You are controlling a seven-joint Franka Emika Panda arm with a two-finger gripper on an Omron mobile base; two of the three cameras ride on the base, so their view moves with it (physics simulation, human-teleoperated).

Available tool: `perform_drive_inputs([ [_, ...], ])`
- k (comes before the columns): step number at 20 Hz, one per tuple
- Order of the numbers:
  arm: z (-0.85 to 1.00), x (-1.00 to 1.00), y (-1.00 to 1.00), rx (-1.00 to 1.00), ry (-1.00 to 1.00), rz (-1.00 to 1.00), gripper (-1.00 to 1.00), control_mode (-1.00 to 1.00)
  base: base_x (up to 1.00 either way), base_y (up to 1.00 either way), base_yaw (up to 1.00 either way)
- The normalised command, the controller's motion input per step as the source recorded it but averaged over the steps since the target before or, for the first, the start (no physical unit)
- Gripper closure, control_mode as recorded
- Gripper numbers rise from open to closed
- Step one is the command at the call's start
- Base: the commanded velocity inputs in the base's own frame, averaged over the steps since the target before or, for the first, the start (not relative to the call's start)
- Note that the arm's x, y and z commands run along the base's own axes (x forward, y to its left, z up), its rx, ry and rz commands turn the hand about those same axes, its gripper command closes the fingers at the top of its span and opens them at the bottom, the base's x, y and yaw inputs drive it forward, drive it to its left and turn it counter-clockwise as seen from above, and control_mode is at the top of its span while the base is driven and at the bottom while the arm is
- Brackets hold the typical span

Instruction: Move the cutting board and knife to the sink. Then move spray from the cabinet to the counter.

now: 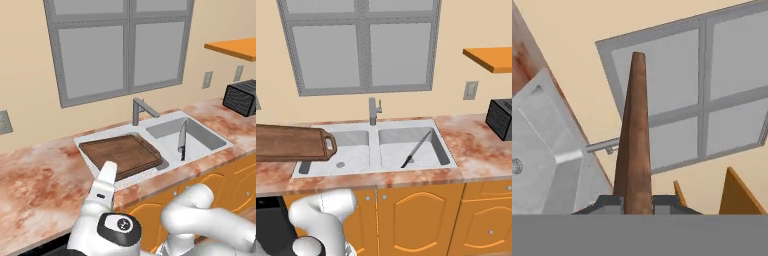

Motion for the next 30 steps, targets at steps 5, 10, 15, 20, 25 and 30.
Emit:
perform_drive_inputs([
  [5, 0.02, 0.40, -0.29, 0.01, 0.24, 0.24, 1.00, -1.00, 0.00, 0.00, 0.00],
  [10, 0.00, 0.46, -0.42, 0.02, 0.39, 0.21, 1.00, -1.00, 0.00, 0.00, 0.00],
  [15, 0.00, 0.49, -0.25, 0.01, 0.39, 0.14, 1.00, -1.00, 0.00, 0.00, 0.00],
  [20, 0.00, 0.07, 0.00, 0.00, 0.11, 0.03, 1.00, -1.00, 0.00, 0.00, 0.00],
  [25, 0.00, 0.14, -0.05, 0.00, 0.00, 0.00, 1.00, -1.00, 0.00, 0.00, 0.00],
  [30, 0.00, 0.35, -0.10, 0.01, 0.00, 0.00, 1.00, -1.00, 0.00, 0.00, 0.00],
])
